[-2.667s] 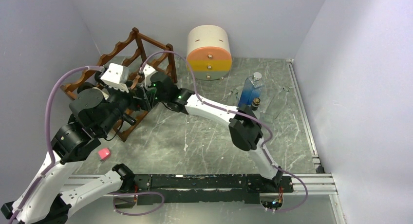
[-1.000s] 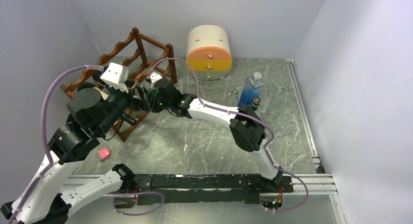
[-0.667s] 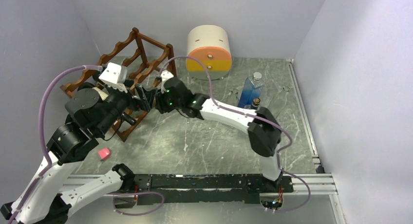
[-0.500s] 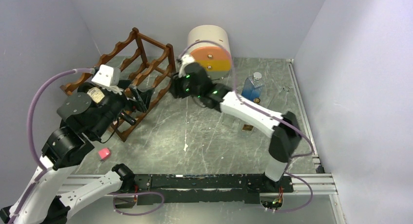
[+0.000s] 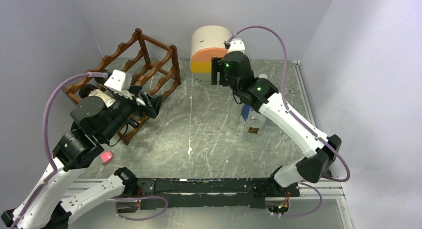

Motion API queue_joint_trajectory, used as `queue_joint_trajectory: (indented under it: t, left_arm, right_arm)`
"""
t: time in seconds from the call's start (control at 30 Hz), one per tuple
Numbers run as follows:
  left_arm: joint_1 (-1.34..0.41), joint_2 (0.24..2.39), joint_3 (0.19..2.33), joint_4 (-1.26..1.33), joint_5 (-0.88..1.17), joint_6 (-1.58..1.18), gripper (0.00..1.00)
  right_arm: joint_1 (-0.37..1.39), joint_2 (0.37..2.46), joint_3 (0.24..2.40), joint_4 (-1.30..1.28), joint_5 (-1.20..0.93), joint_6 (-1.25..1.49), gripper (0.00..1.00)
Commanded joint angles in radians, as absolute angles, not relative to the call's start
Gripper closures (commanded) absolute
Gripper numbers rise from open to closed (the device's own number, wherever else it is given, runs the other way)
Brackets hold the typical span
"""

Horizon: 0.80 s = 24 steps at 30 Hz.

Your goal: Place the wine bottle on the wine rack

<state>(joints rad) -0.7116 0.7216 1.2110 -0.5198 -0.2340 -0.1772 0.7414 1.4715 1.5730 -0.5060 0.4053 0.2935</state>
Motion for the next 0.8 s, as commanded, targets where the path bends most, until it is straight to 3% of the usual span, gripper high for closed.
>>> queue_joint_trajectory:
  t: [0.0,0.3,0.77]
  left_arm:
    - [-0.717,0.723,1.188,-0.472,-0.185,-0.213,0.06]
    - [-0.717,0.743,1.176,-0.477,-0.159,-0.238,0.06]
    - [-0.716,0.804,1.159,-0.465,-0.12,-0.239,0.06]
  right_arm:
    - [0.69,1.399,1.602,-0.622,0.583,0.212,0.21]
    - [0.529,1.314,1.533,-0.646,0.57,0.156,0.14]
    - [0.321,1.266,1.287,-0.58,0.366,0.197,0.11]
